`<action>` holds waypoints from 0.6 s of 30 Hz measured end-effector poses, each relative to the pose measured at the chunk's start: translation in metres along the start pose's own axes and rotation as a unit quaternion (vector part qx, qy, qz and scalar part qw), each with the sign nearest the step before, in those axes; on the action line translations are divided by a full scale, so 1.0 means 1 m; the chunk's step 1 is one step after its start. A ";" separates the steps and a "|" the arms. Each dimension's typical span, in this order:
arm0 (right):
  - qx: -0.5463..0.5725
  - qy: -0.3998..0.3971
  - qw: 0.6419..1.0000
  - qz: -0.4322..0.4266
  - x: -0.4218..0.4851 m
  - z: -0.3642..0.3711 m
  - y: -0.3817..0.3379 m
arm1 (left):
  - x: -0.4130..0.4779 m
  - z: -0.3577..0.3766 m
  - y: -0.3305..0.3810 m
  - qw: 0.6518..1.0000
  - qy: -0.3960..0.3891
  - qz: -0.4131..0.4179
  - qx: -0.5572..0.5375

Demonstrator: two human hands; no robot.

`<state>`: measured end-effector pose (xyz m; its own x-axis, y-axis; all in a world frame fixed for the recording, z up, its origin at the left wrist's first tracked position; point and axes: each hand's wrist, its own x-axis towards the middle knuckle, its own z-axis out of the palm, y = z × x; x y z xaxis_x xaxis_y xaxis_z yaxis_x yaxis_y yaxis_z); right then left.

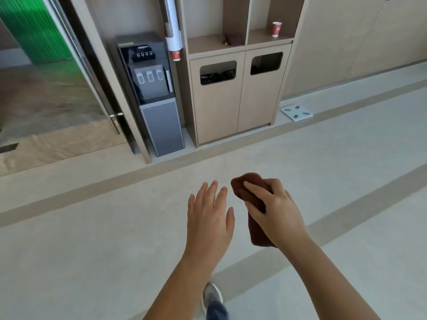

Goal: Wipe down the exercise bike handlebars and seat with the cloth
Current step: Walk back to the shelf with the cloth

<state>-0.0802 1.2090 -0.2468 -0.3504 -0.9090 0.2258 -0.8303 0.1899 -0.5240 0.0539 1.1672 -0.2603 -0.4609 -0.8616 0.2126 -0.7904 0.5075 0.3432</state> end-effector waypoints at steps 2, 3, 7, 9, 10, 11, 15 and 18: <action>-0.008 -0.003 1.000 -0.002 0.044 0.005 -0.003 | 0.045 0.000 -0.012 1.000 0.013 -0.004 0.004; -0.008 -0.003 1.000 -0.006 0.071 0.008 -0.002 | 0.073 0.000 -0.019 1.000 0.019 -0.009 -0.001; 0.002 0.009 1.000 -0.008 0.166 0.018 0.002 | 0.172 -0.002 -0.037 0.999 0.035 -0.021 0.004; 0.003 0.012 1.000 -0.004 0.205 0.024 0.010 | 0.211 0.004 -0.042 1.000 0.024 -0.017 0.009; 0.004 0.013 1.000 -0.001 0.224 0.028 0.014 | 0.229 0.009 -0.045 1.000 0.022 -0.016 0.011; 0.006 0.013 1.000 0.002 0.243 0.031 0.019 | 0.248 0.013 -0.047 1.000 0.021 -0.015 0.014; 0.029 0.017 0.999 -0.002 0.333 0.046 0.041 | 0.333 0.036 -0.055 0.999 0.028 -0.011 0.016; 0.035 0.019 0.999 -0.022 0.407 0.054 0.057 | 0.406 0.050 -0.056 0.999 0.037 -0.011 0.013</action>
<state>-0.2473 0.8296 -0.2292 -0.3309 -0.9013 0.2795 -0.8138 0.1226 -0.5680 -0.1088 0.7886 -0.2387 -0.4134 -0.8689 0.2723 -0.8102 0.4875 0.3255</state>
